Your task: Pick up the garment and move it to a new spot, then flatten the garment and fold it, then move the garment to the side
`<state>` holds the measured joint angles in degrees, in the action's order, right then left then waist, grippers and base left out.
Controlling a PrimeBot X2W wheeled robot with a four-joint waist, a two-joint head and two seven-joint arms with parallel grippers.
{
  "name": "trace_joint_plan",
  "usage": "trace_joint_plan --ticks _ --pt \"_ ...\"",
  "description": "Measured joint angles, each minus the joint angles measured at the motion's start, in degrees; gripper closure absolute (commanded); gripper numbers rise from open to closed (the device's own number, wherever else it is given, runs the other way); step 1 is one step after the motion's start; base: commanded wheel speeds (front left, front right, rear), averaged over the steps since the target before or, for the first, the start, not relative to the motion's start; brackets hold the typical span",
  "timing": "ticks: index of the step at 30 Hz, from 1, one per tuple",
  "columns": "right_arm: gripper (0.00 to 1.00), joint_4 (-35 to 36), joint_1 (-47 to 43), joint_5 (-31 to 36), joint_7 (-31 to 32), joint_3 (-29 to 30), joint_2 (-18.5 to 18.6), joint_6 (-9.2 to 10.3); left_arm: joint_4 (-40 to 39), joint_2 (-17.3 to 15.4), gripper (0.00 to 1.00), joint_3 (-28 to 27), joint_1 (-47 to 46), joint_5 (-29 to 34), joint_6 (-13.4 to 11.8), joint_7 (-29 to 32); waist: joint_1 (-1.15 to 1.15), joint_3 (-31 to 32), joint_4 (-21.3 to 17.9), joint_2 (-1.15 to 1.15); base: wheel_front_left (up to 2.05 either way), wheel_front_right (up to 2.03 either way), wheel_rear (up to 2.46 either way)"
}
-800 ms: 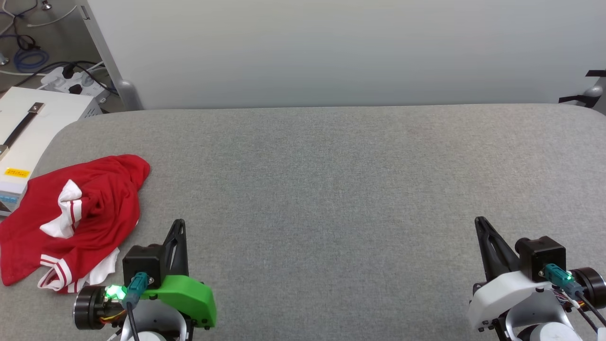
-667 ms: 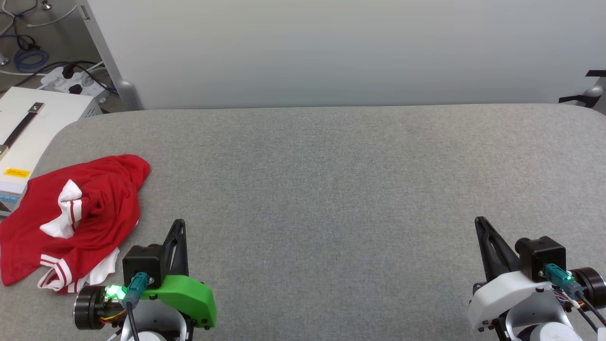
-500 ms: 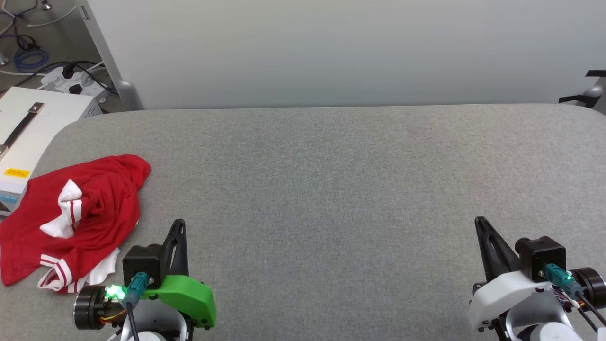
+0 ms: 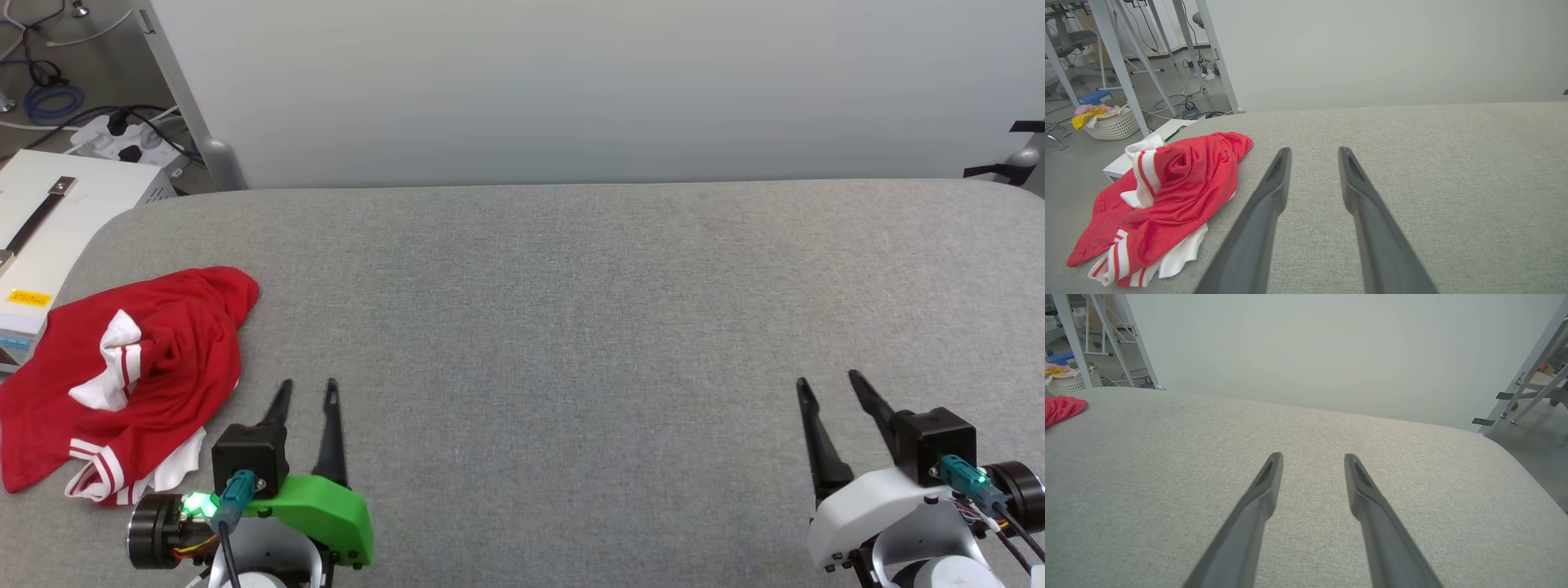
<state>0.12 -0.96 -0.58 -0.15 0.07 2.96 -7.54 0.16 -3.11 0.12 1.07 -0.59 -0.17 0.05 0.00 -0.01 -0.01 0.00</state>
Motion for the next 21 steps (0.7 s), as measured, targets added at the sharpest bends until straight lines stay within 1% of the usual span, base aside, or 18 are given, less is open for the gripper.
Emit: trace_joint_plan --ticks 21 --pt "0.00 1.45 -0.03 -2.82 -2.08 0.63 0.01 0.01 -0.37 0.00 0.00 1.16 0.01 -0.02 -1.40 -2.12 0.00 -0.13 0.11 0.00 0.00 0.00 0.00"
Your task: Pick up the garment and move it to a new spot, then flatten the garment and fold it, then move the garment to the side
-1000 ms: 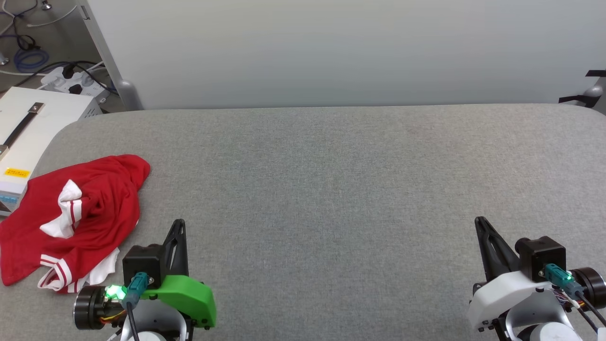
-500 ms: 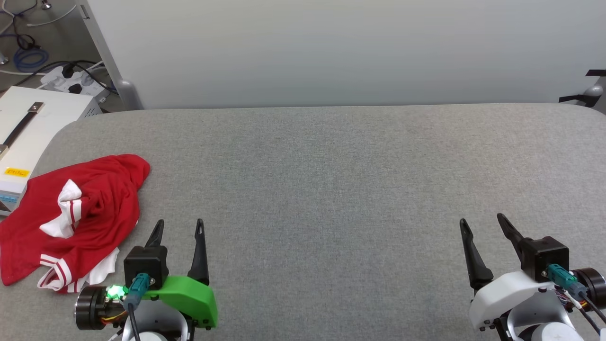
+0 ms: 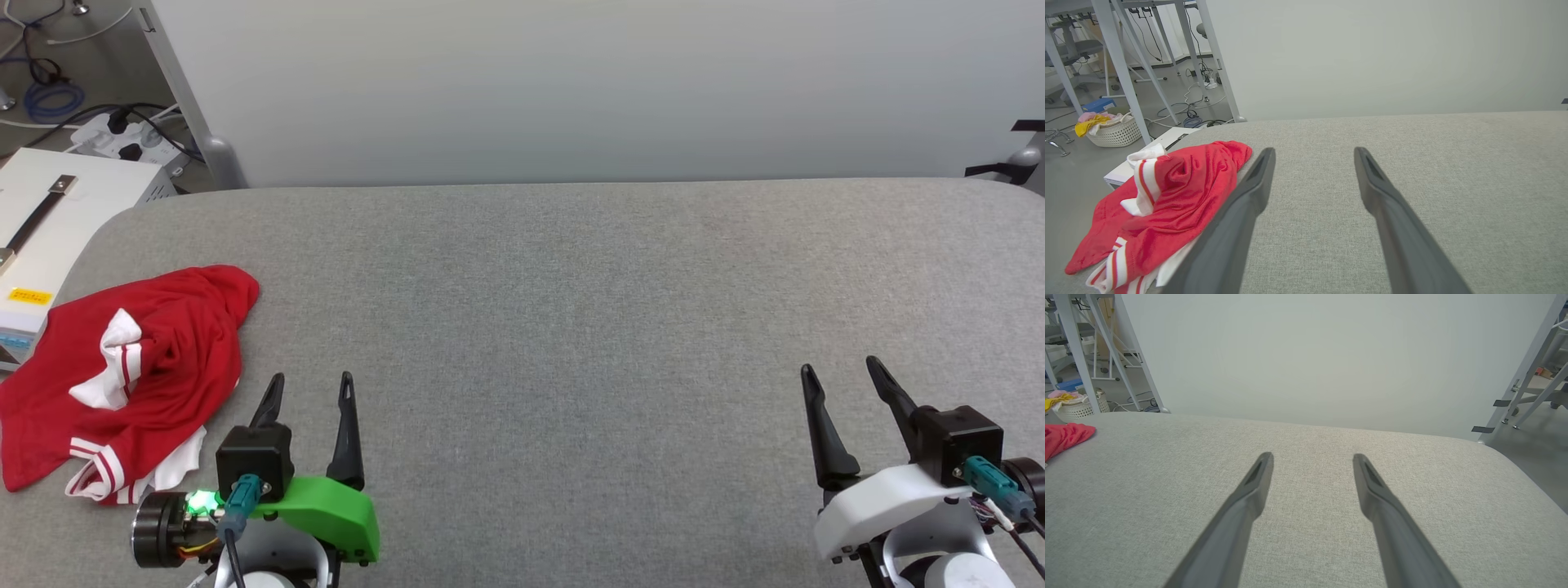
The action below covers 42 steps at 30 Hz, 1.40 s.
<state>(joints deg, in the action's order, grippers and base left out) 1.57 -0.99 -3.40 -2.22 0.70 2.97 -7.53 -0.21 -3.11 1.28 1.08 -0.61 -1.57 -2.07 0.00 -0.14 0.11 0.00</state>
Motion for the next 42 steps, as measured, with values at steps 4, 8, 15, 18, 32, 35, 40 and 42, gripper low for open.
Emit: trace_joint_plan --ticks 4,8,15,18,32,35,40,42 --pt "0.00 0.44 -0.04 -0.70 -0.43 -0.01 -0.01 0.00 -0.11 -0.01 0.00 0.19 0.00 -0.03 -0.25 -0.42 0.00 0.08 0.05 0.00 0.00 0.00 0.00" --pt "0.00 0.85 -0.09 -1.49 -0.89 0.04 -0.01 0.00 -0.25 -0.01 0.00 0.37 0.00 -0.16 -0.29 -0.92 0.00 0.11 0.09 0.00 0.00 0.00 0.00" --pt "0.00 1.55 -0.16 -2.11 -1.64 0.20 -0.01 -0.01 -0.37 -0.01 0.00 0.69 0.01 -0.38 -0.71 -1.63 0.00 0.07 0.17 0.00 0.00 0.00 0.00" --pt "0.00 1.64 -0.20 -2.45 -2.08 0.24 -0.01 0.00 -0.40 0.00 0.00 0.85 0.01 -0.38 -0.85 -2.01 0.00 0.09 0.22 0.00 0.00 0.00 0.00" --pt "0.00 2.18 -1.29 -3.90 -3.67 0.41 -0.01 0.00 -0.37 0.00 0.00 1.58 0.08 -0.56 -1.54 -3.80 0.00 0.31 0.37 0.00 0.00 0.00 0.00" --pt "0.00 2.31 -1.35 -4.13 -4.11 0.38 -0.01 0.00 -0.36 0.00 0.00 1.71 0.10 -0.56 -1.77 -4.02 0.00 0.37 0.38 0.00 0.00 0.00 0.00" --pt "0.00 2.49 -1.57 -4.56 -4.63 0.37 -0.01 0.00 -0.33 0.00 0.00 1.96 0.12 -0.91 -1.79 -4.54 0.00 0.41 0.49 0.00 0.00 0.00 0.00" --pt "0.00 2.52 -1.67 -4.91 -4.82 0.37 -0.01 0.00 -0.32 0.00 0.00 2.03 0.13 -0.98 -1.80 -4.99 0.00 0.45 0.53 0.00 0.00 0.00 0.00"
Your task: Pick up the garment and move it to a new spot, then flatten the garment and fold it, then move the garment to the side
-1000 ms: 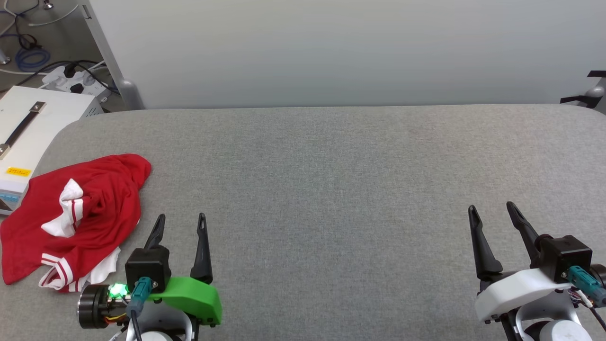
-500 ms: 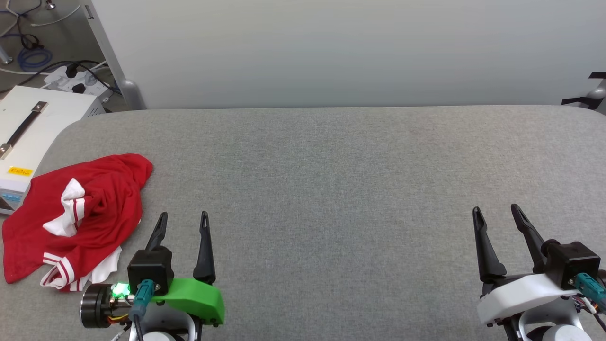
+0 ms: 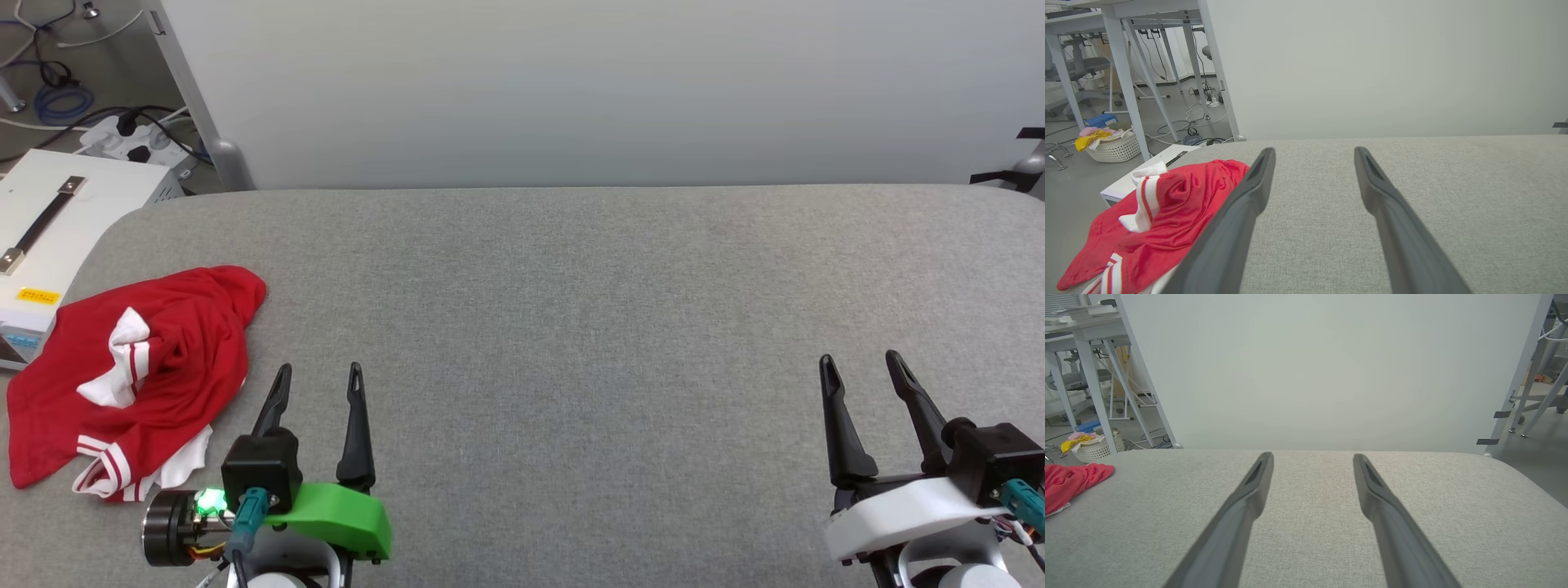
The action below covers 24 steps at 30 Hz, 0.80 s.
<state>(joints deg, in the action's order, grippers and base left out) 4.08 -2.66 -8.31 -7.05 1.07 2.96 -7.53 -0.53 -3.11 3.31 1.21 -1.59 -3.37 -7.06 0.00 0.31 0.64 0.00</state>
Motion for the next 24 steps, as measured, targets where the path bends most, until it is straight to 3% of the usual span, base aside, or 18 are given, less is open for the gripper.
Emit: trace_joint_plan --ticks 24 --pt "0.00 0.99 -1.86 0.07 -2.85 -1.12 0.00 0.00 0.44 0.00 0.00 1.44 0.56 0.59 -1.27 -2.82 0.00 0.60 0.11 0.00 0.00 0.00 0.00"
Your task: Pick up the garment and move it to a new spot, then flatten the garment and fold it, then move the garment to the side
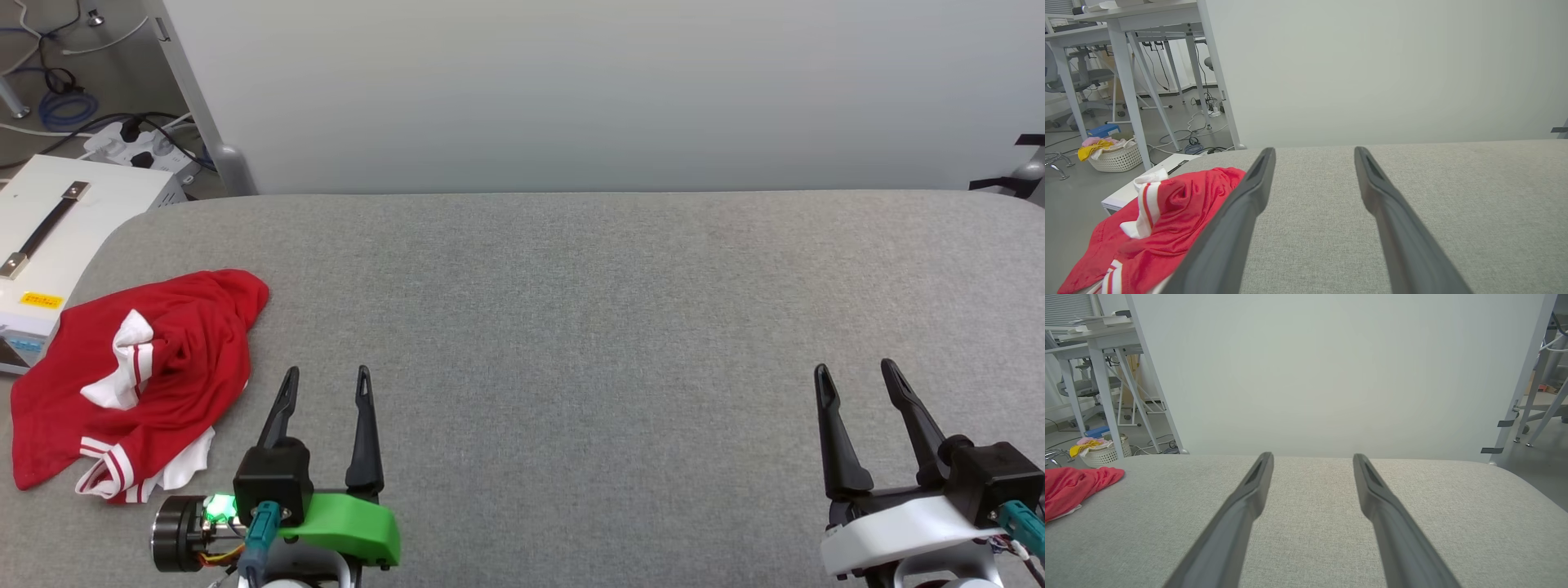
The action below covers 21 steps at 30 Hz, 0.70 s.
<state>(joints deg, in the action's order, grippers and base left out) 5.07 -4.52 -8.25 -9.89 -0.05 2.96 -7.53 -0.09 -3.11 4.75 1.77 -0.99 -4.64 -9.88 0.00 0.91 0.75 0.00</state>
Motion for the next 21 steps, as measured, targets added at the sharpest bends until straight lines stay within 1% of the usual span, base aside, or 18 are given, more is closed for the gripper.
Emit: trace_joint_plan --ticks 21 --pt "0.00 0.23 -1.21 -0.30 -2.42 -0.03 0.00 0.00 0.57 0.01 0.00 1.11 0.70 -0.45 -0.18 -2.53 0.00 0.07 0.30 0.00 0.00 0.00 0.00"
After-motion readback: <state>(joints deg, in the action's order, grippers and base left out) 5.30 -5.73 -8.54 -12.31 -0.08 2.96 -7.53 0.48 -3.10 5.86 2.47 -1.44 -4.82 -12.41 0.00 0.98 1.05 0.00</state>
